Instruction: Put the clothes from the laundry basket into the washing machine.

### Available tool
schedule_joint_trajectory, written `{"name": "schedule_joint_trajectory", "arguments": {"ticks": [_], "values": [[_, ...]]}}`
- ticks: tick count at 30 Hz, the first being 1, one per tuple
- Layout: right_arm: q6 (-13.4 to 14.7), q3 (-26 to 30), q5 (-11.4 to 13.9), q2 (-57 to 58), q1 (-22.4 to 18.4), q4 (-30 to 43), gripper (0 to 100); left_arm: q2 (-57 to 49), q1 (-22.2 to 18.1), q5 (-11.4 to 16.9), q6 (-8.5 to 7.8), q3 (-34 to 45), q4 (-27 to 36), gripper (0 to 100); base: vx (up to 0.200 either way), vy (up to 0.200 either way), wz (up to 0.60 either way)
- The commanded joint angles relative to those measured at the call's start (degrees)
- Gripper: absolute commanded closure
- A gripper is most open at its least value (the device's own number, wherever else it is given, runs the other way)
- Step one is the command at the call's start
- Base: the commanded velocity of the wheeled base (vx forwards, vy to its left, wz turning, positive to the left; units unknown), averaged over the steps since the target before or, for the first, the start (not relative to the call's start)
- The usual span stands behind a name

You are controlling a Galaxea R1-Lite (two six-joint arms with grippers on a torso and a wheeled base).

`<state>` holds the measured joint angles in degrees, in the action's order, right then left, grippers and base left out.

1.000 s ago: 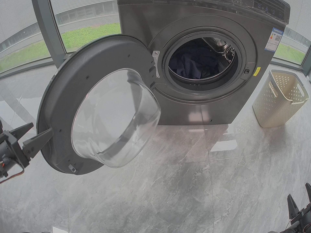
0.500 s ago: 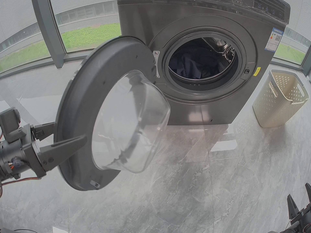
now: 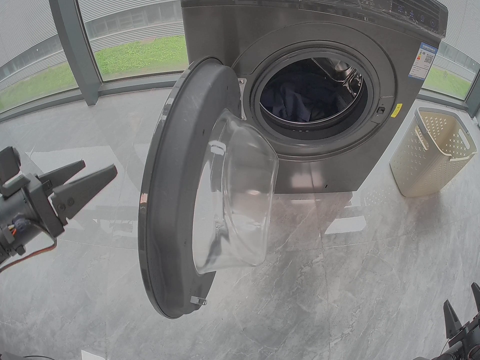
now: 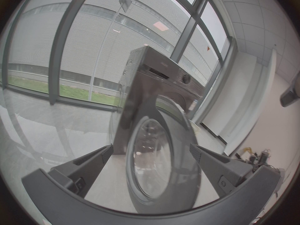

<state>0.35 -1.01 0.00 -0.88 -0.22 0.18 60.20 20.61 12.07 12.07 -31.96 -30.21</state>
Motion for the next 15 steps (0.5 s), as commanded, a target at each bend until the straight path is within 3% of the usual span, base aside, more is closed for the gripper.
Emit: {"name": "schedule_joint_trajectory", "arguments": {"ticks": [1,4,7,15], "values": [[0.0,0.92,0.0,0.88,-0.04,-0.01,0,6.6,-2.25,-2.05,-0.12,-2.05,-2.49,0,0.0,0.0,0.0],[0.0,0.92,0.09,0.88,-0.04,-0.01,0,9.32,-0.58,-1.96,-0.73,-2.23,-2.84,0,0.0,0.0,0.0],[0.0,0.92,0.26,0.88,-0.04,0.08,0,13.46,4.96,-2.31,-1.61,-4.42,-2.84,0,0.0,0.0,0.0],[-0.09,0.92,0.26,0.88,-0.04,-0.01,0,26.38,12.26,-3.98,-1.26,-17.17,-4.51,0,0.0,0.0,0.0]]}}
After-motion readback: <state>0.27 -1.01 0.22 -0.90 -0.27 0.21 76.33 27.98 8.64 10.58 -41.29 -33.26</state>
